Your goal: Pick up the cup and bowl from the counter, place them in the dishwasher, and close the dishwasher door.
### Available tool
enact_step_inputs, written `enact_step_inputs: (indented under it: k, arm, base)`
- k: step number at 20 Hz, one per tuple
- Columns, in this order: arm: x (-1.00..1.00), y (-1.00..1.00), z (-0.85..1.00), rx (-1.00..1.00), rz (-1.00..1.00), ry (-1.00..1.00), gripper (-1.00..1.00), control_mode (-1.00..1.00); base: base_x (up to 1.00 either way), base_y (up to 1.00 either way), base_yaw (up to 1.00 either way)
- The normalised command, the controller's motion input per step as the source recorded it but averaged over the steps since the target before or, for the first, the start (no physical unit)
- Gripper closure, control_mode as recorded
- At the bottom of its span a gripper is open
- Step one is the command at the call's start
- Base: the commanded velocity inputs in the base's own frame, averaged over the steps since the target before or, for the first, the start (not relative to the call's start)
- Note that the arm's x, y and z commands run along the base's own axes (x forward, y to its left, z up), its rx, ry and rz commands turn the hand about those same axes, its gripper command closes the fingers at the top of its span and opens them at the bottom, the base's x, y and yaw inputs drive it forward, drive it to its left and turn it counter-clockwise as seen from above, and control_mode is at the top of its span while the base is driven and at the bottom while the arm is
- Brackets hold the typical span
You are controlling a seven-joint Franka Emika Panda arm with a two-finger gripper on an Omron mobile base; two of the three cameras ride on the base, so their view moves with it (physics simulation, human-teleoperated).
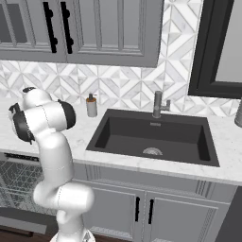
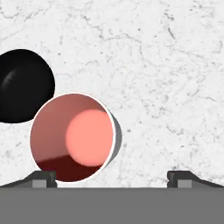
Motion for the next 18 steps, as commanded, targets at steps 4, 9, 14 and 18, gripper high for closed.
enact_step_inputs:
  k: [4, 9, 14, 18]
  arm:
    - [0.36, 0.19, -0.19, 0.00, -0.03, 0.00, -1.00, -1.00]
    - [0.21, 0.22, -0.17, -0.01, -0.03, 0.00, -1.00, -1.00]
    - [0.00, 0.02, -0.33, 0.00, -0.05, 0.10, -1.00, -1.00]
    - [0.00, 0.04, -0.54, -0.02, -0.08, 0.14, 1.00, -1.00]
  base:
    - [0.00, 0.00, 0.00]
    - [0.00, 0.00, 0.00]
    - [0.00, 0.00, 0.00]
    - [0.00, 0.00, 0.00]
